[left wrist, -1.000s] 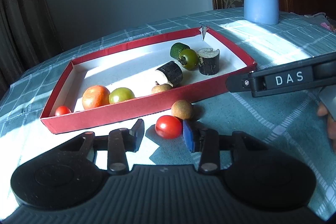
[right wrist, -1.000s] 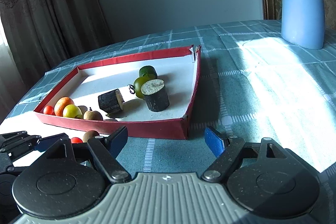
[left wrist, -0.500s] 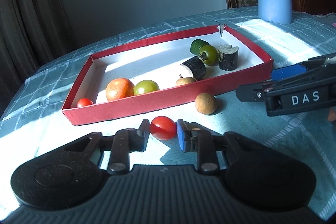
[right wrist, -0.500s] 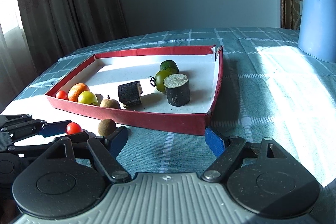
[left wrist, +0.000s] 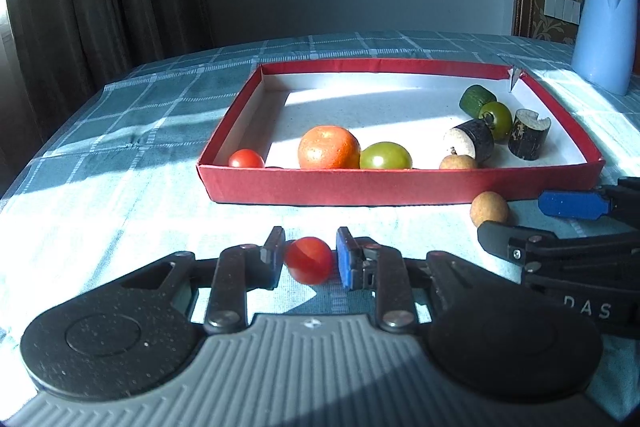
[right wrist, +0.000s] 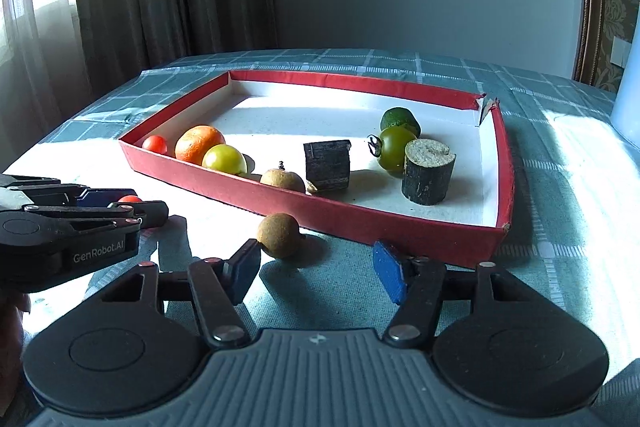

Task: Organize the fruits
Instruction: 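Close the left gripper on a red cherry tomato while the right gripper grasps the brown round fruit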

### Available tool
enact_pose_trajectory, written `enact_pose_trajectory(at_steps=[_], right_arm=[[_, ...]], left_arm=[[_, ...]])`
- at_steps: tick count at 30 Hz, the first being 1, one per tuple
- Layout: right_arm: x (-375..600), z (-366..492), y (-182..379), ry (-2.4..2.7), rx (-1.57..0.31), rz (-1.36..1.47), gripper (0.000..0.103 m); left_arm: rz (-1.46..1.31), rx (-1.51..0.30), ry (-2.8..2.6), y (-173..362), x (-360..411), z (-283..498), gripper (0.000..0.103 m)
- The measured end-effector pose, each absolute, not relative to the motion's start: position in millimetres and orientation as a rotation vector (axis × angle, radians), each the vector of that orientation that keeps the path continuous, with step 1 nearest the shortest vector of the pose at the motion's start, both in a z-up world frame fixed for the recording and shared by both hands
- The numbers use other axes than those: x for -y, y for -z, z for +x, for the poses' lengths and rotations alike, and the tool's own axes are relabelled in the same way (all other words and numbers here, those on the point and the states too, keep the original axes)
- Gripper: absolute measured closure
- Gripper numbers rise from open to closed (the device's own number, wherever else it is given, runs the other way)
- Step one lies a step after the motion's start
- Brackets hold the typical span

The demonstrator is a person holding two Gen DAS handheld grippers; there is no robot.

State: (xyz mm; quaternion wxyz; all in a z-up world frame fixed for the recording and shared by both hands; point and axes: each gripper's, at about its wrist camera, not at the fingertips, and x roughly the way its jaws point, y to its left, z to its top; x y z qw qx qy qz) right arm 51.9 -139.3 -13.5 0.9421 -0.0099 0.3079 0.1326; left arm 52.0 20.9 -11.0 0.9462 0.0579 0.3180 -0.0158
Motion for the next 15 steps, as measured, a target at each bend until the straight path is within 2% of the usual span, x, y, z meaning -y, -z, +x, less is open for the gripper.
enact_pose_trajectory(at_steps=[7,9,10,15], right_arm=[[125.6,55.9,15.0,-0.223,-0.628,-0.025,0.042],[121.3,53.6,15.5,-0.235,-0.620,-0.055,0.064],[120.1,52.9,15.5,-0.251,-0.619,-0.059,0.068],[118.5,52.1,15.3,-0.251,-0.616,-0.067,0.069]], left_arm=[[0.144,-0.639,0.026,12.7,-14.0,48.3,0.078],[0.141,-0.641,0.026,12.6,-14.0,48.1,0.078],[0.142,-0.641,0.026,12.5,-13.9,47.9,0.078],[0.163,-0.635,0.020,12.7,-11.0,47.1,0.078]])
